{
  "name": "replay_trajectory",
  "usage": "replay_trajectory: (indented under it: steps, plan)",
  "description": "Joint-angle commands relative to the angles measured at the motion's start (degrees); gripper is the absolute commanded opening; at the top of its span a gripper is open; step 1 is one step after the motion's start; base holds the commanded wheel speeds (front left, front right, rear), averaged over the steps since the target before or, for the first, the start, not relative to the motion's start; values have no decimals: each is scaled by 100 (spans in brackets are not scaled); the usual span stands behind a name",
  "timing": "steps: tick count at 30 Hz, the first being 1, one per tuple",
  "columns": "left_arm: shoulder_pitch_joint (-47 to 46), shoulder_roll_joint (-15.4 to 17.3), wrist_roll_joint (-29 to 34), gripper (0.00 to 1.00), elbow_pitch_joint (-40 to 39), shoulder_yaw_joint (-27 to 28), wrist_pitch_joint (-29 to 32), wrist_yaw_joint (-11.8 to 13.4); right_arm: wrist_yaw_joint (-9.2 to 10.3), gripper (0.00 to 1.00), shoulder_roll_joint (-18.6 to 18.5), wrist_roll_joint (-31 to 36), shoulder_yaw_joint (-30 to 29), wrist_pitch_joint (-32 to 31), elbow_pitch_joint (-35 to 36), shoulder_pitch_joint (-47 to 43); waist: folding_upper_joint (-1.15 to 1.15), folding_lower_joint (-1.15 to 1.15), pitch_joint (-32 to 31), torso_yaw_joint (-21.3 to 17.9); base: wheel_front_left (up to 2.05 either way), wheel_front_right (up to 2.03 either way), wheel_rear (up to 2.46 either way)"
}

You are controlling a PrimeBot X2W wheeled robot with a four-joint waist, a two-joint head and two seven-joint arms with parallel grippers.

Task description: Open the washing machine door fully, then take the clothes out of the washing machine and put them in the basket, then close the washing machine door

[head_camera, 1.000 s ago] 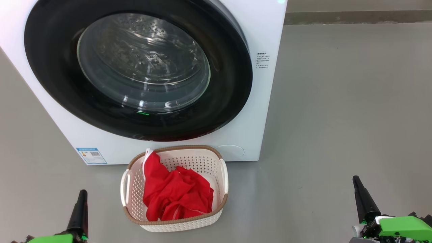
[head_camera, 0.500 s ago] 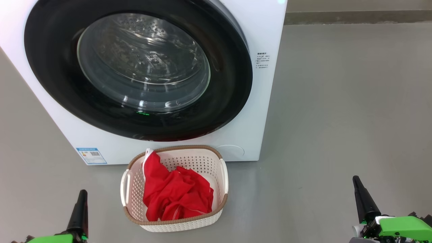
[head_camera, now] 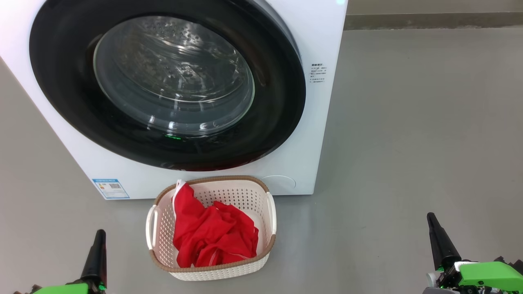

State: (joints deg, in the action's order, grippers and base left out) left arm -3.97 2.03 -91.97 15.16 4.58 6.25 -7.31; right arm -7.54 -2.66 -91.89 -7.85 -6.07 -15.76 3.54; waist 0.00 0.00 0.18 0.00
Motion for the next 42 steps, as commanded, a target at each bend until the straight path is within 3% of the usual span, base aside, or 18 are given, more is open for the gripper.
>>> replay_trajectory:
  steps: [1,42]
  plan:
    - [-222,87,-16,0,-112,198,27,-18,5,0,-21,-26,130,-44,174,265,0,0,0,0,0,0,0]
    - [-222,86,-15,0,-112,200,28,-18,5,0,-21,-27,132,-43,174,264,0,0,0,0,0,0,0]
